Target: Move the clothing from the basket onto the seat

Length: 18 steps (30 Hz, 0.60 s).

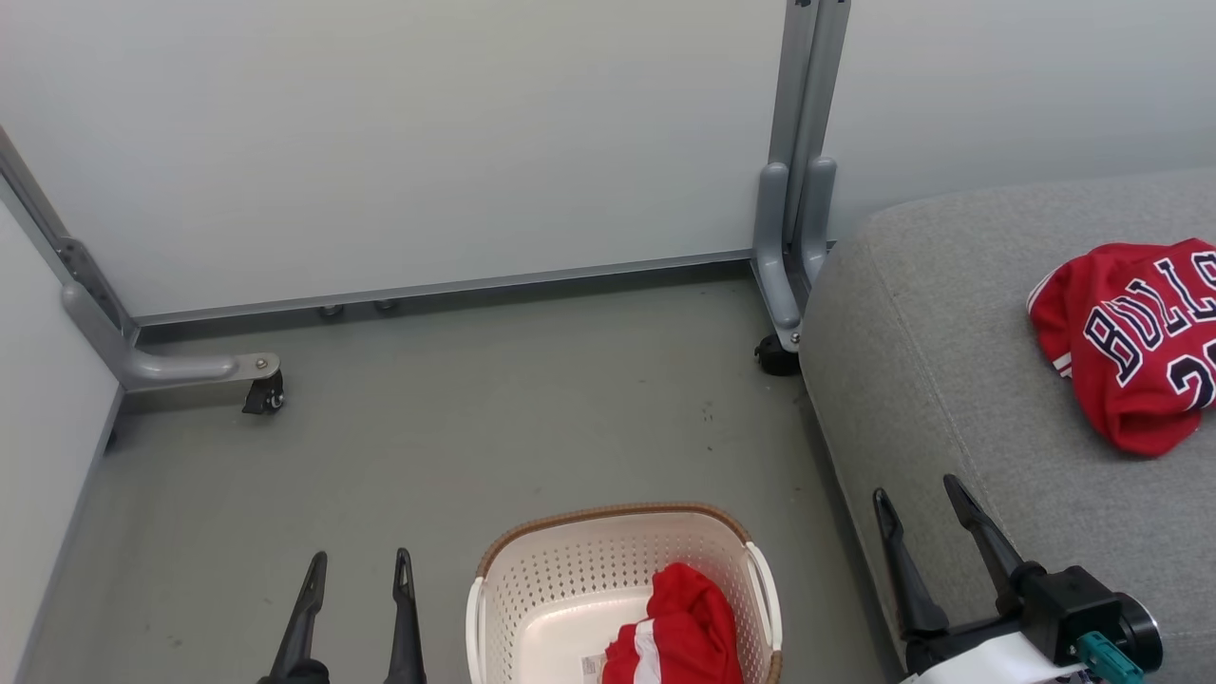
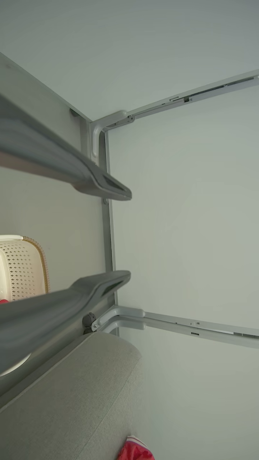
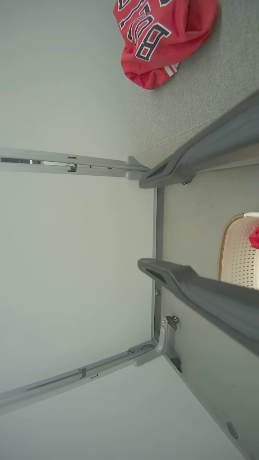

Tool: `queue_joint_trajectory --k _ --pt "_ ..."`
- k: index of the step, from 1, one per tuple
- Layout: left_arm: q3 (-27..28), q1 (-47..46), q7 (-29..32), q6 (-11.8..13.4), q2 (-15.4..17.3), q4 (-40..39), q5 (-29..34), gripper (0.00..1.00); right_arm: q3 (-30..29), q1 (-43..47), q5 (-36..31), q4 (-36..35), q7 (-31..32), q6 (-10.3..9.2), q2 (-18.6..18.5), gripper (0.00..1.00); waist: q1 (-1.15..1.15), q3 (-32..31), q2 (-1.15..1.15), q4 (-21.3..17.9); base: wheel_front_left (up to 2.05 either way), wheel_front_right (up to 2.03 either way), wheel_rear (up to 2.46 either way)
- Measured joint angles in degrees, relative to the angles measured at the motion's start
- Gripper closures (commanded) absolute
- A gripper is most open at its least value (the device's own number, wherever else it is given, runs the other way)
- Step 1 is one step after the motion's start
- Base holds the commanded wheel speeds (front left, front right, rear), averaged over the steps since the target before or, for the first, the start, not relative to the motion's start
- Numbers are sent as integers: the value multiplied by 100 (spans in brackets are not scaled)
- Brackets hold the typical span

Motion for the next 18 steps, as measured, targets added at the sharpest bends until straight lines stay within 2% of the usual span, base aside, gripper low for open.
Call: queue_joint_trajectory --k 18 --pt "-32 -18 0 -60 -4 130 20 0 62 -41 -18 -45 0 0 -32 0 0 58 0 -67 0 0 0"
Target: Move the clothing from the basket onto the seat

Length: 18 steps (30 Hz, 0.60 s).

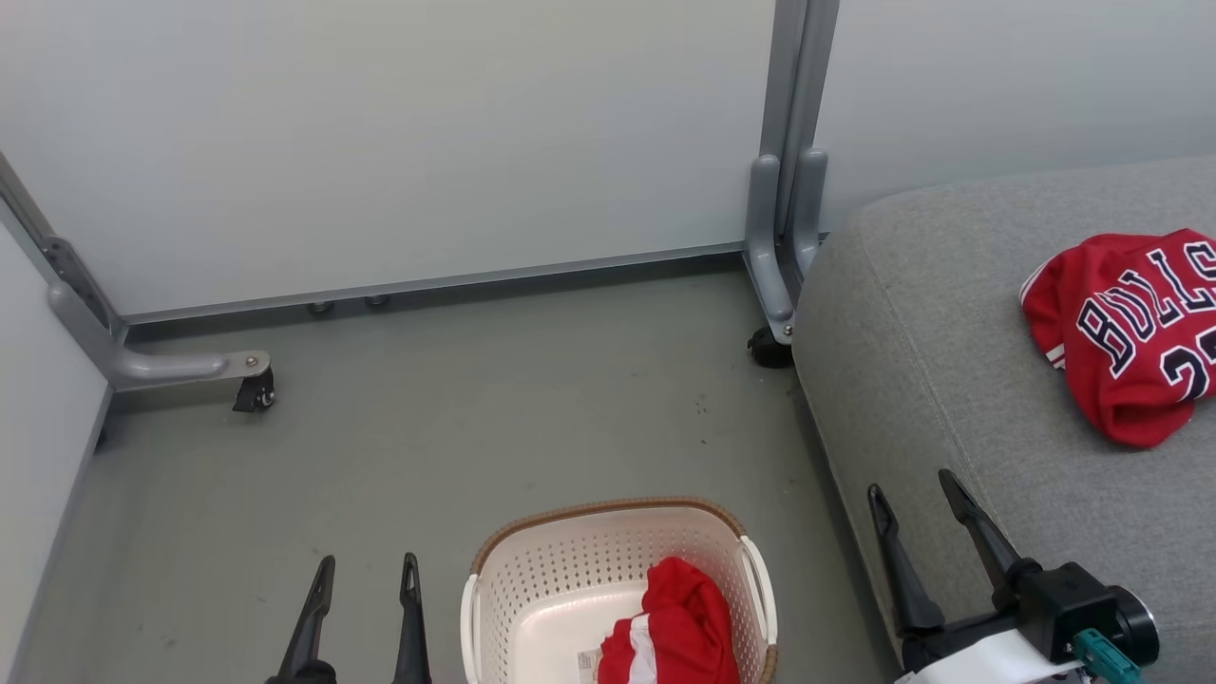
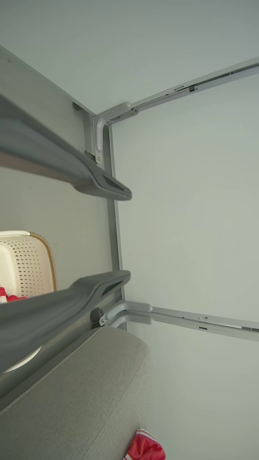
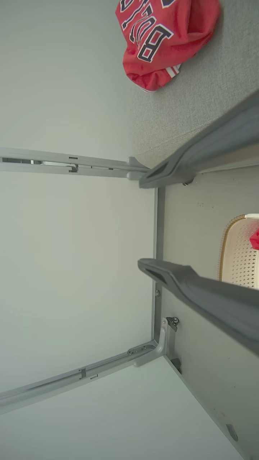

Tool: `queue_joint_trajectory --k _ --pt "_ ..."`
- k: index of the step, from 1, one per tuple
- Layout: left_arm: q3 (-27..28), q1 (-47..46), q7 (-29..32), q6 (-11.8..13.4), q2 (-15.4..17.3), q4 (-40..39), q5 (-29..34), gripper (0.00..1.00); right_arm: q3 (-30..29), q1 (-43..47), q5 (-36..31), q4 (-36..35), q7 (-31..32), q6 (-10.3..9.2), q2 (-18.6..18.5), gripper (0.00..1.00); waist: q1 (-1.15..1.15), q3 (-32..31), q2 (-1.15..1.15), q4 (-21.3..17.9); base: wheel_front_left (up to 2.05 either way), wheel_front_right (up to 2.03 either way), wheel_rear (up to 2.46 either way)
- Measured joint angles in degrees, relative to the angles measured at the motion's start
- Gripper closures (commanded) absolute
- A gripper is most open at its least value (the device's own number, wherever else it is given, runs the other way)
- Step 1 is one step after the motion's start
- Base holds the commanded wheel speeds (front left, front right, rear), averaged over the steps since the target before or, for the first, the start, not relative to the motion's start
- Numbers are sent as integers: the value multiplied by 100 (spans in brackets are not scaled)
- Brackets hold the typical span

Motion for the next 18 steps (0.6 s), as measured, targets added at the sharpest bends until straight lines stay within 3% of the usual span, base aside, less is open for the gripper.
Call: queue_joint_trajectory --k 18 --pt "-142 -110 0 2 -1 33 -59 0 -77 1 54 -74 1 -1 -35 0 0 293 0 -72 0 0 0"
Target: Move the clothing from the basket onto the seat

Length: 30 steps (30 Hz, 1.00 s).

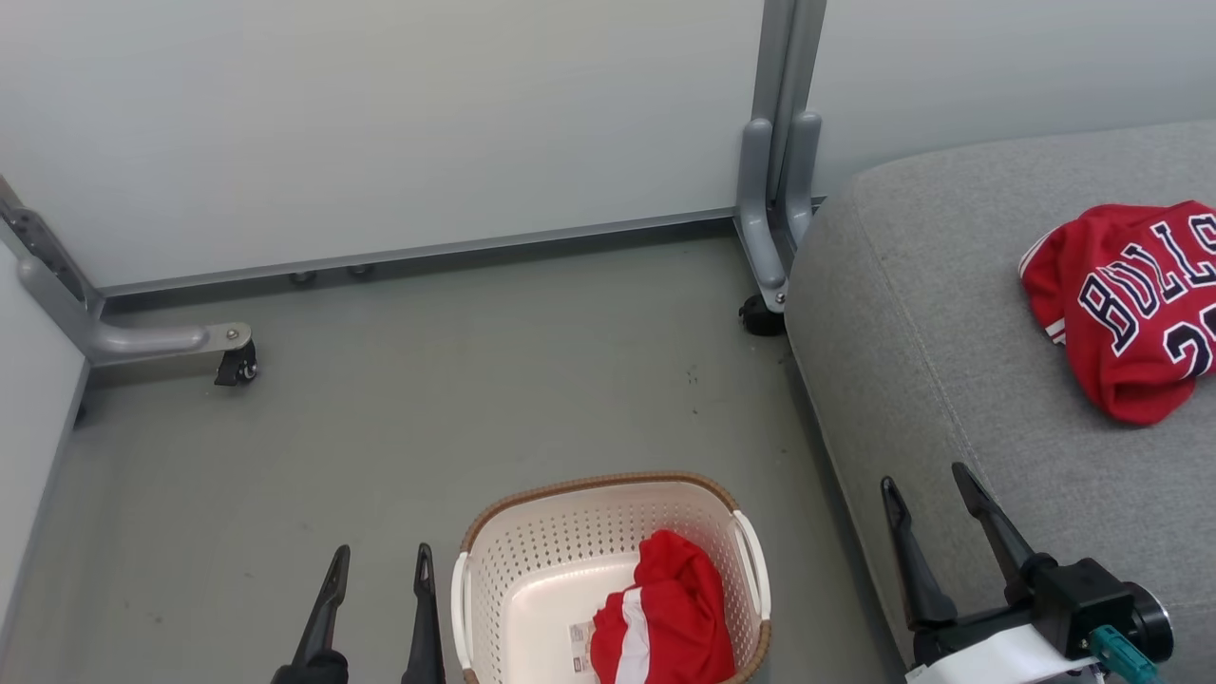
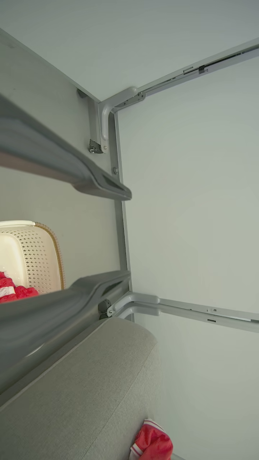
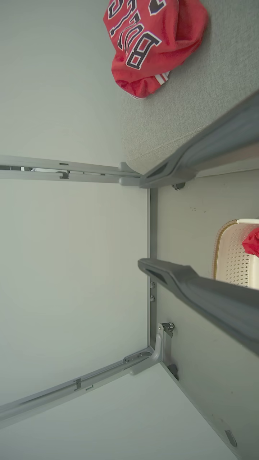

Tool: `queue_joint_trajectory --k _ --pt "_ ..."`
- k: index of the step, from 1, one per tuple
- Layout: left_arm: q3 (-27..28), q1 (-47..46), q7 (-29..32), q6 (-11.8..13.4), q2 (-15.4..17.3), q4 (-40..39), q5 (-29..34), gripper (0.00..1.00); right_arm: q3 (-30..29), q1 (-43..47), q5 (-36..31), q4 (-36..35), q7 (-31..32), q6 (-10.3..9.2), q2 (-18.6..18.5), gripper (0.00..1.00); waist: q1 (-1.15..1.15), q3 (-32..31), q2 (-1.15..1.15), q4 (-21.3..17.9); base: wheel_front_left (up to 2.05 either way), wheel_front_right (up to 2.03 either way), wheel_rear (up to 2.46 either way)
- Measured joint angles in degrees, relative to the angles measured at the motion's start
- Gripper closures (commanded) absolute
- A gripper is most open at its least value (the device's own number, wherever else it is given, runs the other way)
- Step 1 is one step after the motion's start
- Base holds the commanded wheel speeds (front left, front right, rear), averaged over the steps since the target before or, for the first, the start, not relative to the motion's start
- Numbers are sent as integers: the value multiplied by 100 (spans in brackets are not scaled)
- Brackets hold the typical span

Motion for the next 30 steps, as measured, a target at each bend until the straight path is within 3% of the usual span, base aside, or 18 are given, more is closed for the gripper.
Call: queue_joint_trajectory --k 6,15,25,30 --pt "-175 -310 0 -46 0 71 -57 0 -172 -178 12 -159 -1 1 -69 0 0 356 0 23 0 0 0" --pt "-582 -1787 0 -254 -8 689 62 0 -446 -1035 144 -515 -1 1 -250 0 1 1415 0 112 0 0 0" --pt "-1136 -3923 -1 -817 -2 1944 646 0 -817 -1969 303 -1010 -1 1 -245 0 1 2825 0 130 0 0 0" --pt "-1701 -4996 1 -1057 67 3161 1011 0 -1184 -2320 526 -1335 0 1 -103 0 2 3590 0 64 0 0 0"
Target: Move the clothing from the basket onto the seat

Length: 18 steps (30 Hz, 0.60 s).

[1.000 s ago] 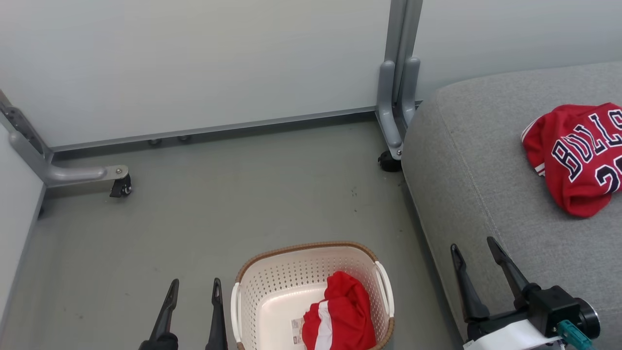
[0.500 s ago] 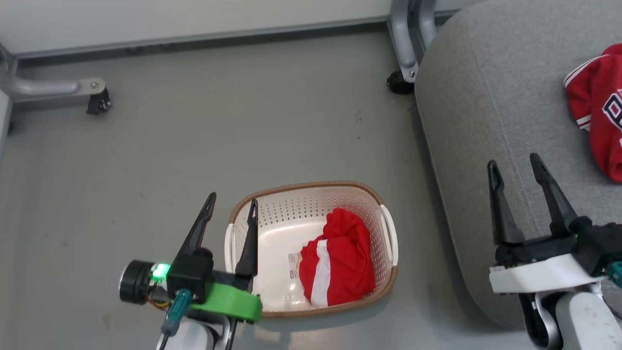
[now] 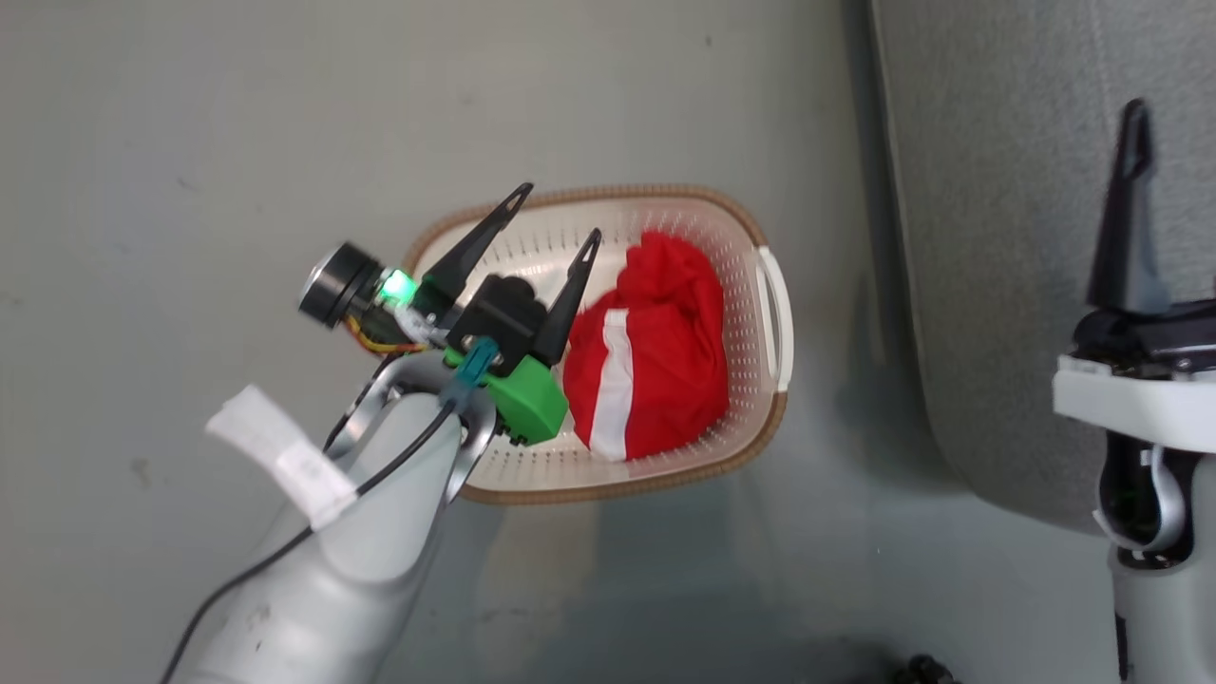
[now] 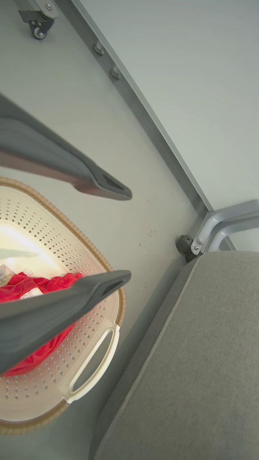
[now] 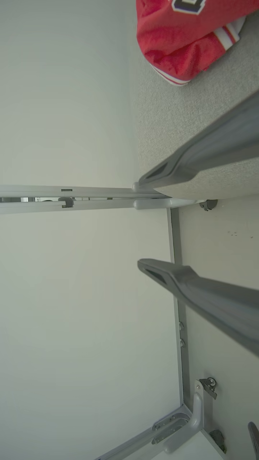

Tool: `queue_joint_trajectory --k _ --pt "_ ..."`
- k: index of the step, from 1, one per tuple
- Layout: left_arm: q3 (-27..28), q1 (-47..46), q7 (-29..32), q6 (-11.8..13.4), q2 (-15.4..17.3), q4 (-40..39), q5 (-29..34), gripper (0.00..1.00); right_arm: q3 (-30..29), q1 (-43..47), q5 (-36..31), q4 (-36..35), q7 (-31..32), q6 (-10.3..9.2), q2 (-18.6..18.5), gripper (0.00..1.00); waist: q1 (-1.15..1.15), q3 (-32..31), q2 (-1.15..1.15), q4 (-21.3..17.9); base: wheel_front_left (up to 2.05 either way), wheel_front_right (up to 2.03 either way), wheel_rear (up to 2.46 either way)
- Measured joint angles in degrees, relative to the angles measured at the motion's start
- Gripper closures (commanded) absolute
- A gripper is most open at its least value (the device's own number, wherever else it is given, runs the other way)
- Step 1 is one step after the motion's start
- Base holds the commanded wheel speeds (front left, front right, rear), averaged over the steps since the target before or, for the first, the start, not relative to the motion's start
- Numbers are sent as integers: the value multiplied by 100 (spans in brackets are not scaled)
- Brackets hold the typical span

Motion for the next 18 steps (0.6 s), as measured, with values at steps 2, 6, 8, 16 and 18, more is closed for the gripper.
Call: queue_joint_trajectory --k 2,6,8,16,18 --pt "-293 -387 0 -49 -5 517 147 0 -107 -90 25 -108 0 0 24 0 0 277 0 -33 0 0 0" --pt "-946 -1189 4 -104 -11 1608 604 0 -102 -247 62 -255 -1 0 88 0 0 822 0 -119 0 0 0" --pt "-1212 -1563 71 -107 -16 2086 747 0 -42 -287 59 -293 -1 0 120 0 0 1085 0 -176 0 0 0" --pt "-2263 -2449 238 -126 -75 3317 424 0 200 -510 53 -425 0 0 204 0 0 1864 0 -505 0 0 0" --pt "-2607 -2619 319 -129 -79 3457 235 0 233 -581 66 -463 0 0 219 0 0 2022 0 -626 0 0 0"
